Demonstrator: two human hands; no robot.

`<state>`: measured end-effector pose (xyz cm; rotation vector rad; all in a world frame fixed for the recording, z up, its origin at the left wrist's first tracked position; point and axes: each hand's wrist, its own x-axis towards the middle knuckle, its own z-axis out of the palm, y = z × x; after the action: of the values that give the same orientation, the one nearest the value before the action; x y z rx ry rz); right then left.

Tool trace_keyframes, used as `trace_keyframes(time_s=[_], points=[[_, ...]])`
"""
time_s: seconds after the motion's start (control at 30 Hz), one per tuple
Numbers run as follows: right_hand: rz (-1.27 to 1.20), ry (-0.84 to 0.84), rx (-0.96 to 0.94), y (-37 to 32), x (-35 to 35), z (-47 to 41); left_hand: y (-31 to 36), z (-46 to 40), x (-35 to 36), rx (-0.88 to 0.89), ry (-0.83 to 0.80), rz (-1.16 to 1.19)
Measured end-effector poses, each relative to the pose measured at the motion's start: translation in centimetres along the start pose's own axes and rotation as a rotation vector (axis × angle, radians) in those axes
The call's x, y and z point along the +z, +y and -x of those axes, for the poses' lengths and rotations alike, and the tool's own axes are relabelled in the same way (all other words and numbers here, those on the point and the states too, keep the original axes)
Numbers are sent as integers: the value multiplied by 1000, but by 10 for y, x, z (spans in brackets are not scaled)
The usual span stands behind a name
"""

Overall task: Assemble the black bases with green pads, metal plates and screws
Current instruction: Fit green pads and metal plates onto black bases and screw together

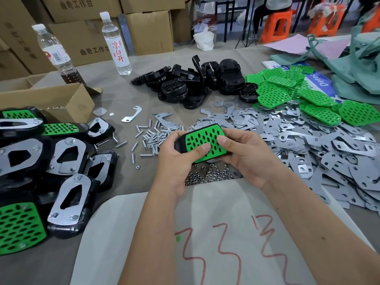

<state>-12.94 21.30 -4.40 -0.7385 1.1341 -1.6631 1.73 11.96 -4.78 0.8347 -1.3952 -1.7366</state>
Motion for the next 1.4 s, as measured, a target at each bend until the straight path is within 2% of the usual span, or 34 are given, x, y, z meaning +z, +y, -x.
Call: trace_keyframes(time_s=[0.13,0.23,0.37,0.47,0.63,0.83,0.93,1.07,1.23,1.33,1.4], points=[[-61,-25,-50,-1,1,5,10,2,-6,-18,-145,125],[-71,-46,-68,-2,4,7,14,5,-7,-47,-196,189],[-61,4,-60,-4,8,5,15,6,-2,-51,-121,169],[-66,-21,-36,-7,7,5,14,7,3,-65,-55,170],[-92,-44,-76,-9,5,7,15,6,2,-93,-107,229],[-176,115,-52,-1,4,1,10,1,0,-106,-107,325],[-167,55,18,-4,-1,0,6,-2,-1,-66,-35,285],[-166,-9,-29,-6,-3,3,9,-3,-2,-62,-9,283],[-37,136,-37,1,4,2,7,-2,5,19,114,106],[5,104,35,-1,6,3,8,-3,2,31,87,13],[95,149,36,-1,9,3,5,-3,0,-2,46,-7]])
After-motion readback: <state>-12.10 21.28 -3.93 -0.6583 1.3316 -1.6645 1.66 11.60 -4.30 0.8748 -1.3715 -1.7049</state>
